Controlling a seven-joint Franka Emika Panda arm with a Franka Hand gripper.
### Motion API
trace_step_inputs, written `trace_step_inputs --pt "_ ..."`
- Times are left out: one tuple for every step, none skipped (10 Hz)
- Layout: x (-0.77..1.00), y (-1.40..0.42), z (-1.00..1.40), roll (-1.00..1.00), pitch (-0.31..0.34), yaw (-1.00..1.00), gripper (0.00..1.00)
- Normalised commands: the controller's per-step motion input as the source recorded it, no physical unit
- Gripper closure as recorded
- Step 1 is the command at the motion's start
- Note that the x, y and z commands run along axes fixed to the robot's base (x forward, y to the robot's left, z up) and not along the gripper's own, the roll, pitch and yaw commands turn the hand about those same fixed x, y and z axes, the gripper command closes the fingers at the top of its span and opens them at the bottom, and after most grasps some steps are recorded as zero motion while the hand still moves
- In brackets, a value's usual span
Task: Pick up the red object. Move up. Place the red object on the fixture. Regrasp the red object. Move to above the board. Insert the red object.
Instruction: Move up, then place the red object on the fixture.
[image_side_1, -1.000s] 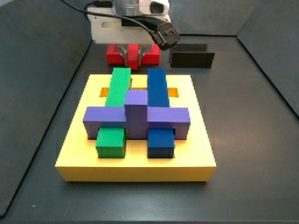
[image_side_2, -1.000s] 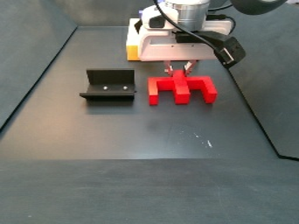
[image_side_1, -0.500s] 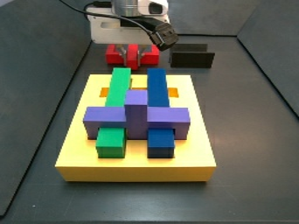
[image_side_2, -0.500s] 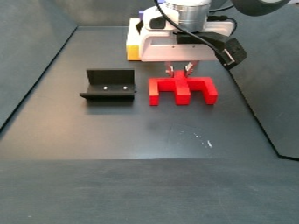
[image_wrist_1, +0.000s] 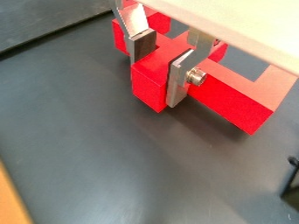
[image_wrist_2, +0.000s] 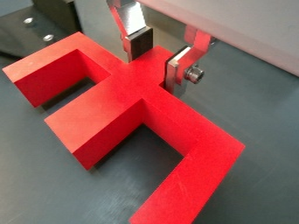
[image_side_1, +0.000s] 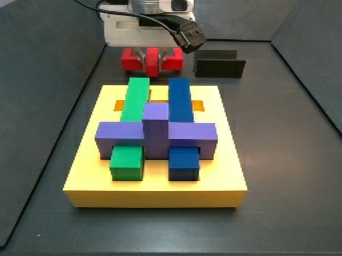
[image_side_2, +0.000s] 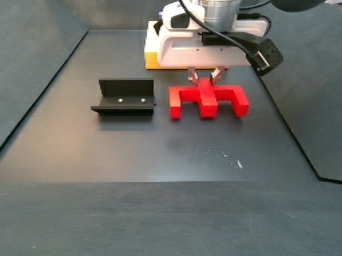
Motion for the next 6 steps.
trace_step_inputs --pt "0.0 0.0 0.83 0.0 0.0 0.0 1.0" --pt "0.03 0.05 0.8 0.0 0.007 0.02 1.0" --pt "0.02 0.03 0.5 -0.01 0.062 0.02 1.0" --pt "0.04 0.0 0.0 0.0 0.0 0.0 1.0" --pt "0.45 0.06 0.17 -0.27 0.0 -0.1 1.0" --pt "0.96 0.02 0.03 -0.39 -0.057 -0.24 1.0"
